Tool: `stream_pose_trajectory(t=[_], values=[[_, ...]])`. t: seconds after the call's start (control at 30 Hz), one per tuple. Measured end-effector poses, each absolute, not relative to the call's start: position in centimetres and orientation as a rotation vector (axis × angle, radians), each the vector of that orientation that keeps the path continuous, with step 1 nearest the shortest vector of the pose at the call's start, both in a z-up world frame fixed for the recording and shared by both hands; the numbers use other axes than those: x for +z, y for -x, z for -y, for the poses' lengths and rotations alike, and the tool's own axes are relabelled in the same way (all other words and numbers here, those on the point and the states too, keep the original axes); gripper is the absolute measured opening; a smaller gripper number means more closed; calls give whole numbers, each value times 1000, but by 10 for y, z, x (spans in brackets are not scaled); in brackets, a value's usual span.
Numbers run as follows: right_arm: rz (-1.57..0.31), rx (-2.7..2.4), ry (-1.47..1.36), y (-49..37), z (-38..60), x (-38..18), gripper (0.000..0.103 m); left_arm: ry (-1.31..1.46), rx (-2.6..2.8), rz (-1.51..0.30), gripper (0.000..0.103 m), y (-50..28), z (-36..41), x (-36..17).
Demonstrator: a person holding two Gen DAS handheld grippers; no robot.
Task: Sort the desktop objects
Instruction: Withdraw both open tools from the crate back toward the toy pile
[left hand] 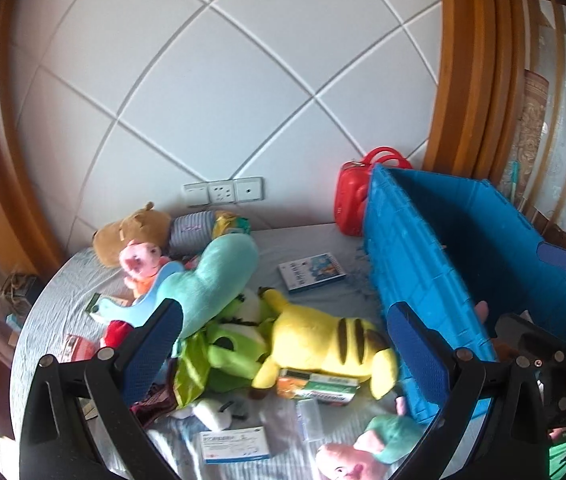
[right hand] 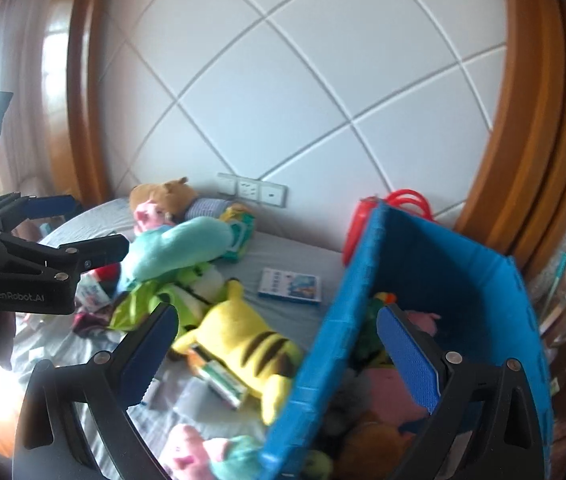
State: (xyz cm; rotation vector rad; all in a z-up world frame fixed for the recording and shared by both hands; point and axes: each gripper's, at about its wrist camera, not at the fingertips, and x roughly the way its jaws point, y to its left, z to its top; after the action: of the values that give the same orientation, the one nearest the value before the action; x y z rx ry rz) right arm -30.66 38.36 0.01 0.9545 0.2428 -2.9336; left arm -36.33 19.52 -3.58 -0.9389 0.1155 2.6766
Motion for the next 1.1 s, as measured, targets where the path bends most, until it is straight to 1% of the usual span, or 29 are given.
stream_pose_trajectory(t=[0.2,0.5,0.67,0.87,1.1], values=[[-255,-2886,-1004,314,-326,-17,101,1002,2697,-116,103,366,-129,-61],[-261,-2835,-1114,331,-254,-52,101,1165,2666,-116,103,377,-36,-121],[-239,-2833,-1178,338,-230,-71,101,1222,2636,-132,103,386,-3,-157],[-230,-2831,-1272,346,-214,-95,101,1264,2617,-97,103,406,27,-202],[-184,-2811,-1394,351,-214,-128,101,1361,2616,-77,103,445,44,-260]])
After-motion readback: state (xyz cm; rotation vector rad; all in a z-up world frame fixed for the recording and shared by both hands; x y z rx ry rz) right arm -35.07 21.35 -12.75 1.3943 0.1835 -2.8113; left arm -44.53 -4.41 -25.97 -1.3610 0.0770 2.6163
